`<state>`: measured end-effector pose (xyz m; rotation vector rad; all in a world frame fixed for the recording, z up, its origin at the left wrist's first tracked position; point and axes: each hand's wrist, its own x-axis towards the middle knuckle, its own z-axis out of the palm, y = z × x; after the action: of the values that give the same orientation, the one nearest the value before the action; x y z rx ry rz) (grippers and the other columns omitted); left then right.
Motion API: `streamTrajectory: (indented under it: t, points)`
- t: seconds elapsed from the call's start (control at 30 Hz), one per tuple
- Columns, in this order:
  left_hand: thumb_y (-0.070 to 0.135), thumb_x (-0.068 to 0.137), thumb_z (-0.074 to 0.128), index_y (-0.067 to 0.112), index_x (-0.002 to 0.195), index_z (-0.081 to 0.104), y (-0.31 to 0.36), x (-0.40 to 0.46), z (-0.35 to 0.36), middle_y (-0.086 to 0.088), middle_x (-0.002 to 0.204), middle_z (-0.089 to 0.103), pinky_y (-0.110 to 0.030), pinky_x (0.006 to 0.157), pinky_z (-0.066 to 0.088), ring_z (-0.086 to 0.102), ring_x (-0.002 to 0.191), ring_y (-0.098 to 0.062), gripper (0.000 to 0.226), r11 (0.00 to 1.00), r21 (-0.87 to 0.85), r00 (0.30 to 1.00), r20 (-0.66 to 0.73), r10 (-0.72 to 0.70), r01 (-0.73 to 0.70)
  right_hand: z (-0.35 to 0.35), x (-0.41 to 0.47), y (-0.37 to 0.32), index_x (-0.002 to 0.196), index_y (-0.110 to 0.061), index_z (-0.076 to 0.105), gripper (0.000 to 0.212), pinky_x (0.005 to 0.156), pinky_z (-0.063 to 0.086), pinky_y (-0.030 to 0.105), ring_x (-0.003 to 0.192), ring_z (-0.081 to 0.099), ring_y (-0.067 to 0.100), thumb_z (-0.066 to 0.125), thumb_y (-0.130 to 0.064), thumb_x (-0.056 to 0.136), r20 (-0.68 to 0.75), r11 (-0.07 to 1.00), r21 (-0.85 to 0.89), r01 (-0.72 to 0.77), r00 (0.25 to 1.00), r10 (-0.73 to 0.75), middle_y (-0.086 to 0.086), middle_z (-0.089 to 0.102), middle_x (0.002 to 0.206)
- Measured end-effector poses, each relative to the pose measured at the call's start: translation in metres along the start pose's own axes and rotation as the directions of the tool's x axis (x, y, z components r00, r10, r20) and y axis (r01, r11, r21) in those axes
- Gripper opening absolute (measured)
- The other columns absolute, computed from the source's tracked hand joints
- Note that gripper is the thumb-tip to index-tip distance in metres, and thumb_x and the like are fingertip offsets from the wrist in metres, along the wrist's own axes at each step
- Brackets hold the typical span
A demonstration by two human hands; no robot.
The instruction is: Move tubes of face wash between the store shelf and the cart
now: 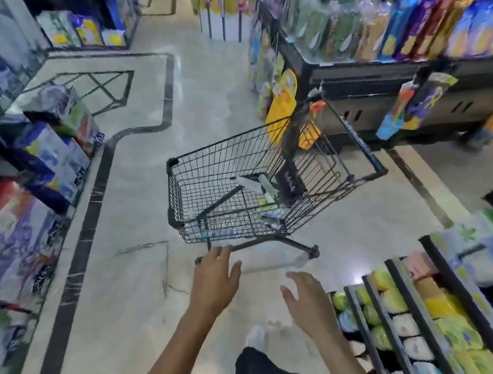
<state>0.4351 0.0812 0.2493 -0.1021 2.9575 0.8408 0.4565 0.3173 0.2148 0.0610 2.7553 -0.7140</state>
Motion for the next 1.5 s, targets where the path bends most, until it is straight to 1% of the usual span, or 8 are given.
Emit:
streamTrajectory:
  t: [0.2,0.37,0.6,0.8,0.9,1.2,1.33,1.5]
  points:
    - [0.054,0.095,0.035,0.024,0.138,0.054,-0.009,0.095,-0.004,-0.003,0.131,0.061,-0.044,0.090,0.055,0.065,0.106,-0.024,0.056,0.996,0.031,0.995,0.034,-0.089,0.088,-0.041,0.142,-0.037,0.144,-0.027,0.054,0.046,0.108,0.044,0.038,0.137,0.046,0.022,0.052,-0.046,0.102,0.048,0.995,-0.003,0.097,0.994,-0.097,-0.002,0.051,0.149]
    - [0.049,0.095,0.039,0.022,0.140,0.055,-0.017,0.150,0.005,-0.001,0.131,0.060,-0.044,0.094,0.053,0.061,0.115,-0.023,0.055,0.982,-0.010,0.980,0.071,-0.187,0.188,-0.064,0.241,-0.073,0.145,-0.023,0.054,0.046,0.110,0.042,0.040,0.137,0.046,0.027,0.052,-0.043,0.104,0.096,0.990,-0.011,0.144,0.985,-0.142,0.003,0.051,0.149]
    - [0.037,0.101,0.051,0.021,0.143,0.052,-0.042,0.247,0.030,-0.004,0.136,0.059,-0.043,0.100,0.049,0.056,0.123,-0.027,0.045,0.968,-0.036,0.957,0.165,-0.239,0.248,-0.065,0.351,-0.083,0.138,-0.024,0.060,0.039,0.098,0.050,0.040,0.124,0.056,0.026,0.057,-0.038,0.101,0.151,0.994,-0.008,0.109,0.983,-0.107,-0.001,0.059,0.137]
    - [0.036,0.103,0.049,0.018,0.142,0.052,-0.075,0.337,0.055,-0.007,0.135,0.059,-0.047,0.100,0.049,0.056,0.124,-0.029,0.043,0.958,-0.045,0.915,0.311,-0.257,0.284,-0.055,0.428,-0.075,0.137,-0.027,0.060,0.038,0.080,0.050,0.036,0.108,0.063,0.027,0.060,-0.033,0.100,0.272,0.996,-0.090,-0.017,0.961,0.041,0.006,0.063,0.127]
    - [0.035,0.104,0.049,0.017,0.143,0.051,-0.096,0.373,0.072,-0.011,0.136,0.058,-0.047,0.098,0.050,0.057,0.123,-0.032,0.043,0.950,-0.013,0.878,0.385,-0.284,0.313,-0.042,0.465,-0.066,0.137,-0.026,0.059,0.039,0.085,0.053,0.040,0.108,0.064,0.031,0.062,-0.032,0.098,0.335,0.989,-0.140,-0.053,0.937,0.098,0.011,0.064,0.126]
    - [0.026,0.100,0.057,0.012,0.140,0.053,-0.168,0.433,0.174,-0.018,0.135,0.059,-0.051,0.103,0.050,0.055,0.125,-0.037,0.042,0.930,0.154,0.725,0.589,-0.357,0.333,0.046,0.558,-0.006,0.136,-0.016,0.059,0.040,0.079,0.053,0.039,0.108,0.064,0.035,0.063,-0.031,0.098,0.468,0.963,-0.270,-0.011,0.872,0.141,0.017,0.065,0.122]
    - [0.012,0.093,0.061,0.015,0.137,0.053,-0.199,0.442,0.224,-0.015,0.133,0.061,-0.051,0.100,0.052,0.058,0.121,-0.035,0.045,0.931,0.219,0.660,0.658,-0.362,0.293,0.090,0.588,0.031,0.132,-0.010,0.058,0.048,0.083,0.056,0.046,0.106,0.064,0.039,0.070,-0.031,0.091,0.492,0.941,-0.336,0.033,0.858,0.146,0.021,0.066,0.116]
    - [0.010,0.090,0.062,0.016,0.139,0.051,-0.241,0.449,0.272,-0.017,0.137,0.055,-0.051,0.098,0.049,0.046,0.130,-0.039,0.051,0.921,0.345,0.618,0.689,-0.379,0.180,0.140,0.615,0.065,0.125,-0.008,0.055,0.040,0.074,0.052,0.046,0.102,0.062,0.043,0.065,-0.020,0.088,0.500,0.895,-0.435,0.096,0.853,0.151,0.022,0.059,0.112]
